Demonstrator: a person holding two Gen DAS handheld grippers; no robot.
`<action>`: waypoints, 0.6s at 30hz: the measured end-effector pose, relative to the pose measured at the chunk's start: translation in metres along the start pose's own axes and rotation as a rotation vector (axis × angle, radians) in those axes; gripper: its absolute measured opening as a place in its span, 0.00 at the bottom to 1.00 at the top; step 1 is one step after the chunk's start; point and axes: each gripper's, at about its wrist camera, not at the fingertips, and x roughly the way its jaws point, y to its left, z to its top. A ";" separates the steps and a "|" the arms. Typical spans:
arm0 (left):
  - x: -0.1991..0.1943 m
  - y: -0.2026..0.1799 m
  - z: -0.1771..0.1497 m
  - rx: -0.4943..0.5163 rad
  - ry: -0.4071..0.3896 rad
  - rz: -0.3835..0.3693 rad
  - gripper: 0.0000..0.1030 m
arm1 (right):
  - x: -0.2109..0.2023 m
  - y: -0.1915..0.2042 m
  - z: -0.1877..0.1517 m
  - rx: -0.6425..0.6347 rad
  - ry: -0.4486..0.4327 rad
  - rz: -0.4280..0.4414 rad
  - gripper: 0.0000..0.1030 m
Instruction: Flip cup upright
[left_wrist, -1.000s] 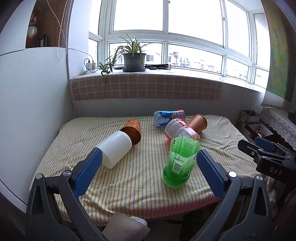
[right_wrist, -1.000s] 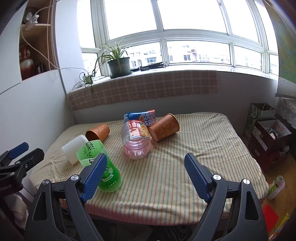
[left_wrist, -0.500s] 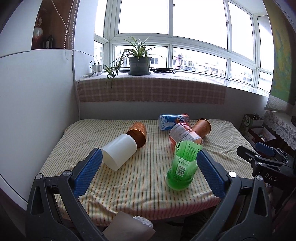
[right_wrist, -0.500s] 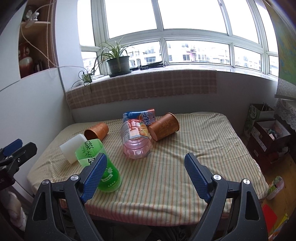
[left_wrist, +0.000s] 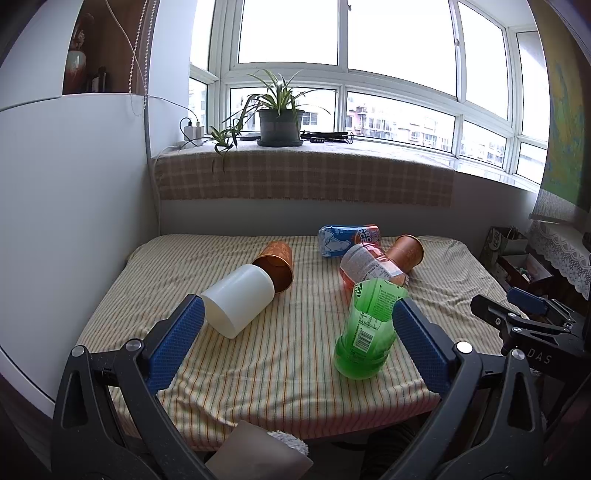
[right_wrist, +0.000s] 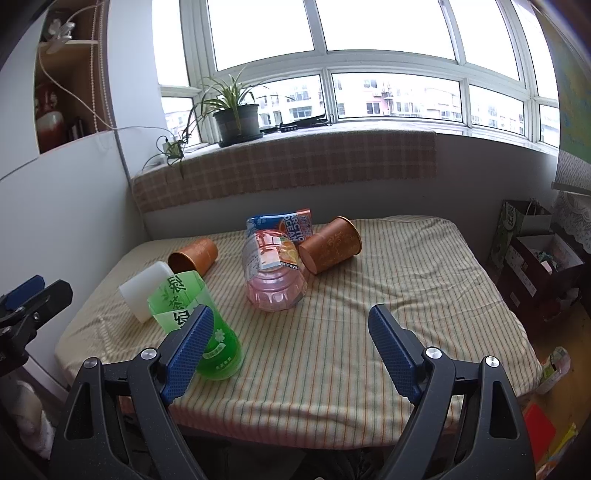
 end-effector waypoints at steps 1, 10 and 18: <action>0.000 0.000 0.000 0.001 0.001 -0.001 1.00 | 0.001 0.000 0.000 0.000 0.002 0.001 0.83; 0.004 0.000 -0.003 -0.007 0.009 0.001 1.00 | 0.004 0.001 -0.001 -0.002 0.006 -0.007 0.83; 0.007 0.003 -0.005 -0.017 0.014 0.001 1.00 | 0.009 0.004 -0.003 -0.016 0.017 -0.004 0.83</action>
